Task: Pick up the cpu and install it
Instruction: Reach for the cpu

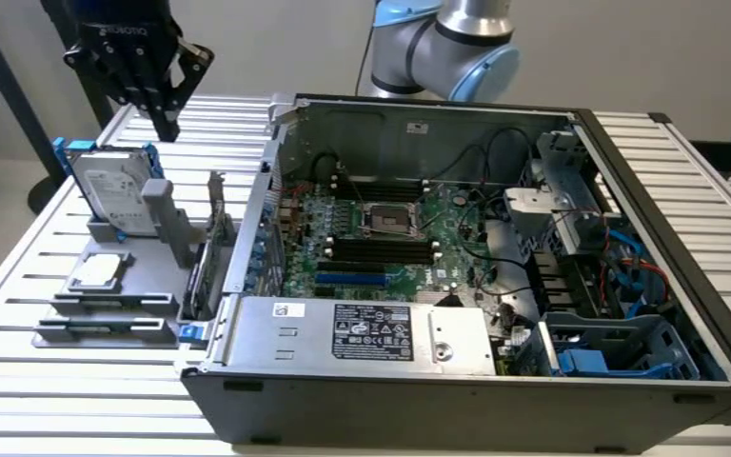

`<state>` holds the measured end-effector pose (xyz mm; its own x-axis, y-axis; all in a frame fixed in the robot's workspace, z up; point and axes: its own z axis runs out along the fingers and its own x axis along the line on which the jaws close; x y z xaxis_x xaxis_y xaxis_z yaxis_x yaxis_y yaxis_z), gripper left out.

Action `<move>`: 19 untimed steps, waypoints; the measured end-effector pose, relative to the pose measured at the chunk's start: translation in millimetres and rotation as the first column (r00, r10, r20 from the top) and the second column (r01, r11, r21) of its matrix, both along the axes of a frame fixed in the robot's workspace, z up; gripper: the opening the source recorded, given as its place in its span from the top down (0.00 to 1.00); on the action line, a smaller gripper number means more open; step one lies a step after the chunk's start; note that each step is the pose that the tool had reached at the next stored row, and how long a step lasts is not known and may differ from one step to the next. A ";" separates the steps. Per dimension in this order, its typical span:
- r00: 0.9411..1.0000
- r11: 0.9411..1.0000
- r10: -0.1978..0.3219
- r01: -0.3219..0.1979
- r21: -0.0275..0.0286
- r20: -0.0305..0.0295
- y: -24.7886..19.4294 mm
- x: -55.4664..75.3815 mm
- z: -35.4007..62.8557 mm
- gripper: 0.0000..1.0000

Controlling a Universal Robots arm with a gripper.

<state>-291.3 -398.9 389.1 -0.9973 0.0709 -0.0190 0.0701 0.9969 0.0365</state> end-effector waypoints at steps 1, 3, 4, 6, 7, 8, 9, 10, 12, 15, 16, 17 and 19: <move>1.000 1.000 0.000 0.000 0.000 -0.001 0.0 -4.5 -0.8 0.89; 1.000 1.000 0.000 0.000 0.000 -0.002 0.0 -13.6 -2.6 0.89; 1.000 1.000 0.000 0.000 0.000 -0.003 0.0 -18.1 -3.4 0.89; 1.000 1.000 0.000 0.000 -0.001 -0.004 0.0 -27.1 -5.3 0.89; 1.000 1.000 0.000 0.000 -0.001 -0.005 0.0 -31.8 -6.4 0.89; 1.000 1.000 0.000 0.000 -0.001 -0.005 0.0 -36.2 -7.6 0.89; 1.000 1.000 0.000 0.000 -0.002 -0.005 0.1 -40.7 -8.9 0.89; 1.000 1.000 0.000 0.000 -0.002 -0.005 0.1 -45.5 -10.4 0.89; 1.000 1.000 0.000 0.000 -0.003 -0.005 0.1 -54.5 -13.2 0.89; 1.000 1.000 0.000 0.000 -0.004 -0.005 0.2 -68.0 -17.6 0.89; 1.000 1.000 0.000 0.000 -0.004 -0.005 0.2 -72.5 -19.2 0.89; 1.000 1.000 0.000 0.000 -0.004 -0.005 0.2 -77.3 -20.9 0.89; 1.000 1.000 0.000 0.000 -0.004 -0.005 0.3 -86.4 -24.3 0.89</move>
